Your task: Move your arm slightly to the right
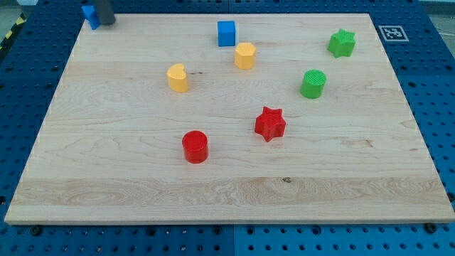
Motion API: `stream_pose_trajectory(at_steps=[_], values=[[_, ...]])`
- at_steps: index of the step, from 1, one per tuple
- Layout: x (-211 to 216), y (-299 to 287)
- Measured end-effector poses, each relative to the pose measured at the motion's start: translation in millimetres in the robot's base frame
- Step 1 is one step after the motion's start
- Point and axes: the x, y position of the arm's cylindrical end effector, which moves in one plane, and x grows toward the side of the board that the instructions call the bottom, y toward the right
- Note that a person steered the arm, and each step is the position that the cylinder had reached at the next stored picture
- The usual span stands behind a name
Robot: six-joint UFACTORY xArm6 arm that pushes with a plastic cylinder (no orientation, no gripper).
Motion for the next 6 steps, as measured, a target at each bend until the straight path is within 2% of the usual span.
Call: stream_pose_trajectory(at_steps=[1,3,6], values=[[0.0,41.2],[0.4,85.0],[1.6,83.2]])
